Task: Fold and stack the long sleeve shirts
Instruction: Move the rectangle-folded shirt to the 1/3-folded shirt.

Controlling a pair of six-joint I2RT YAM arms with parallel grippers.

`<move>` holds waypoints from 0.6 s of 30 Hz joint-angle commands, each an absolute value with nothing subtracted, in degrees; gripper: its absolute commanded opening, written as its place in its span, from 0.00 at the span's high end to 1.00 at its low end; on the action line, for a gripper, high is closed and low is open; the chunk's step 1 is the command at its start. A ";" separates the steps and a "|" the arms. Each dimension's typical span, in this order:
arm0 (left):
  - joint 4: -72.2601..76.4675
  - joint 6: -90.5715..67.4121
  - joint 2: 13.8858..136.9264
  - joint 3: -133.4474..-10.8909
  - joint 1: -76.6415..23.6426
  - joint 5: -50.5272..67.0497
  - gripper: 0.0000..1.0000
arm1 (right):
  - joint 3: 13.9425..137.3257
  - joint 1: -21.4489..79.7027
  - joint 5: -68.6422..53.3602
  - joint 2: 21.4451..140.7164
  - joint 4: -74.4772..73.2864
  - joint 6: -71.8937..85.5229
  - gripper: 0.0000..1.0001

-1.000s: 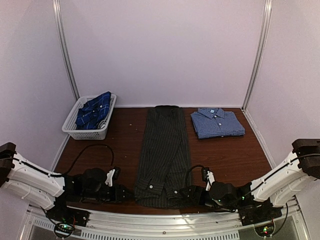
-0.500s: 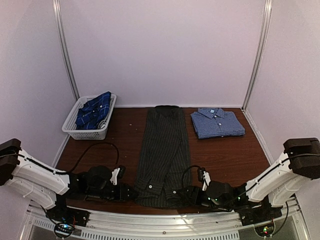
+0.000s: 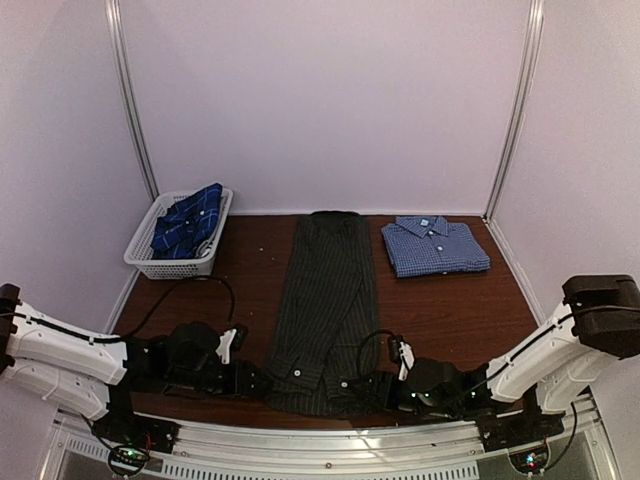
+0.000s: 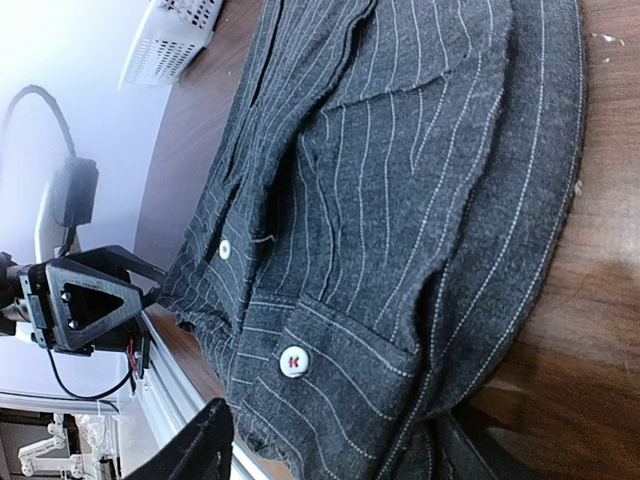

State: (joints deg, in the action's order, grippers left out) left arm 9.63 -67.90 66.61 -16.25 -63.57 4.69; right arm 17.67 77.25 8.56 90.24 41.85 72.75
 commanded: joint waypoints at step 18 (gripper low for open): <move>4.80 -52.46 78.30 -26.18 -45.53 18.85 0.51 | 19.33 74.84 6.69 83.14 18.06 75.13 0.47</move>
State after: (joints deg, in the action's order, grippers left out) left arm 1.28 -56.05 75.68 -24.93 -45.91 12.08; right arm 21.23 76.07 7.49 83.50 23.05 74.22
